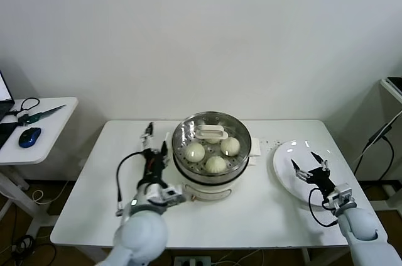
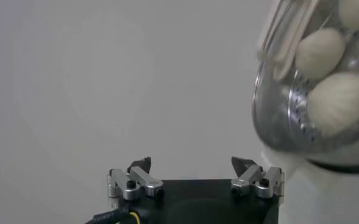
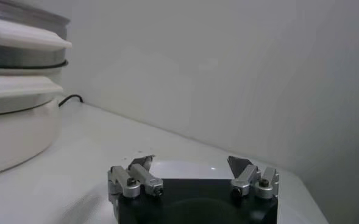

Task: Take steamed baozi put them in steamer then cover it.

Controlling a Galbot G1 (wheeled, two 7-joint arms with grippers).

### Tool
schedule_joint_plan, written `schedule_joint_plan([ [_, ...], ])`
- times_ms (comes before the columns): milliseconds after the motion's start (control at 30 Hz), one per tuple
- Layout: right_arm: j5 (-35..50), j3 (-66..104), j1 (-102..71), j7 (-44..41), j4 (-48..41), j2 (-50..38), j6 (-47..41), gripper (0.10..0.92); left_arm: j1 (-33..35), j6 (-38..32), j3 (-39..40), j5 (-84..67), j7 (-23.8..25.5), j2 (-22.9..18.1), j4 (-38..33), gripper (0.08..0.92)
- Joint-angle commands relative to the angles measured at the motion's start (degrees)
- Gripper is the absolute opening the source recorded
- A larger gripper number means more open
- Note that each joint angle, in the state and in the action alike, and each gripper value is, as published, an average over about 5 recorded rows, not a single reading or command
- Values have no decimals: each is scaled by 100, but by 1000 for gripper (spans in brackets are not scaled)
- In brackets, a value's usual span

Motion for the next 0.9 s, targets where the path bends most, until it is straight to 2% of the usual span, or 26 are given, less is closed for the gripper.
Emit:
schedule_joint_plan([
  [33, 53, 46, -222, 48, 411, -12, -11, 823, 1365, -3521, -2362, -3505, -1025, 406, 75, 823],
  [167, 34, 52, -326, 48, 592, -7, 22, 823, 1682, -4307, -2834, -4366, -754, 306, 393, 823],
  [300, 17, 72, -464, 49, 856, -5, 34, 823, 1862, -4694, -3123, -5381, -517, 102, 672, 823],
  [567, 25, 184, -725, 174, 1209, 70, 100, 823, 2073, -4673, -3344, -6960, -169, -268, 865, 823],
  [900, 97, 237, -899, 293, 1549, -40, 67, 823, 2238, -4637, -3342, -7192, 88, -487, 772, 823],
])
